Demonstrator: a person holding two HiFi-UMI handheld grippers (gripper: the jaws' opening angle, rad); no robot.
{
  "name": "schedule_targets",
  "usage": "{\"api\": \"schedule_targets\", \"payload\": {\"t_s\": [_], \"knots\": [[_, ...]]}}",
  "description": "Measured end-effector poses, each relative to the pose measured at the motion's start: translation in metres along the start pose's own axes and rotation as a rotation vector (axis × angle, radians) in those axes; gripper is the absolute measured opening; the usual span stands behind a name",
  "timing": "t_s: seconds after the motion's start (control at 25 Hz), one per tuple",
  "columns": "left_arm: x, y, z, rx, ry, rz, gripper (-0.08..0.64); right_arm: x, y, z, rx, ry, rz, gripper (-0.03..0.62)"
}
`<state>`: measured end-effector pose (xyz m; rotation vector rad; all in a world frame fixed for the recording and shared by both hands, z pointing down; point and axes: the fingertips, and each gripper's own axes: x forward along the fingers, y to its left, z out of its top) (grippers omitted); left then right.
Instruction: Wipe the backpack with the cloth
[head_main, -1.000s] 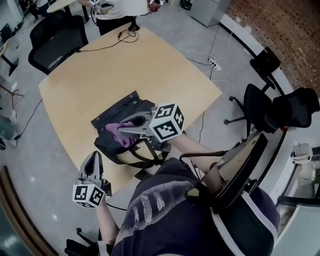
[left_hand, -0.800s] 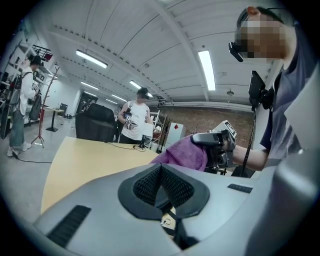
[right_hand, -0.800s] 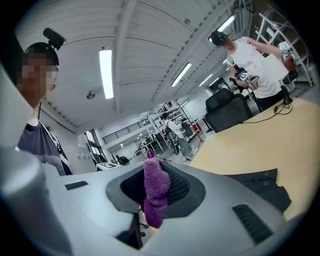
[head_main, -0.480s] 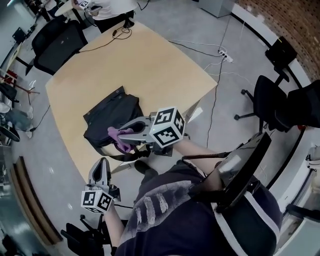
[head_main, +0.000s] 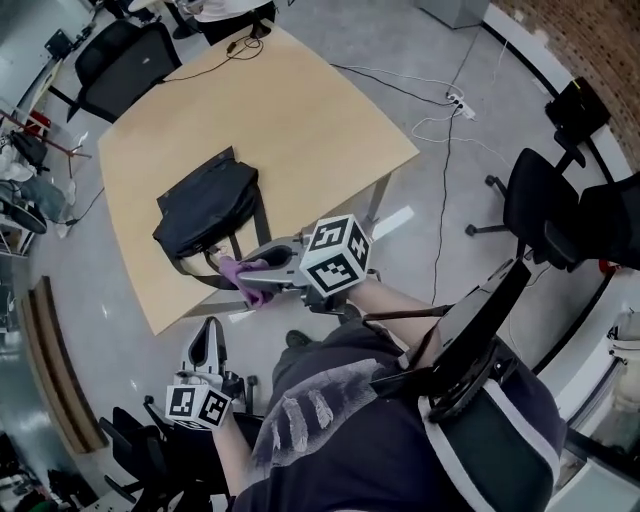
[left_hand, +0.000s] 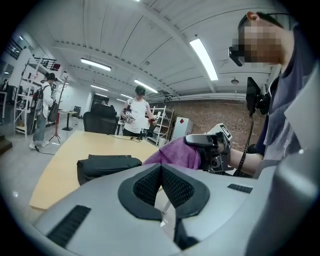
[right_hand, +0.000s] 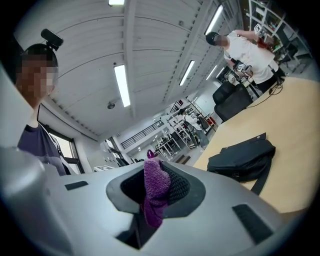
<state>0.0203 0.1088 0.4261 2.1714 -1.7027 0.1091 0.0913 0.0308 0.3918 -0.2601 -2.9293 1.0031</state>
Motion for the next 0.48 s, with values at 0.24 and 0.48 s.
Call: {"api": "schedule_targets", "payload": {"t_s": [0.24, 0.48], "knots": [[-0.040, -0.014, -0.018, -0.025, -0.037, 0.007, 0.008, 0.009, 0.044, -0.030, 0.006, 0.054, -0.009, 0.057], [-0.123, -0.031, -0.048, -0.055, -0.045, -0.001, 0.006, 0.037, 0.106, -0.086, 0.031, 0.150, -0.022, 0.057]]}}
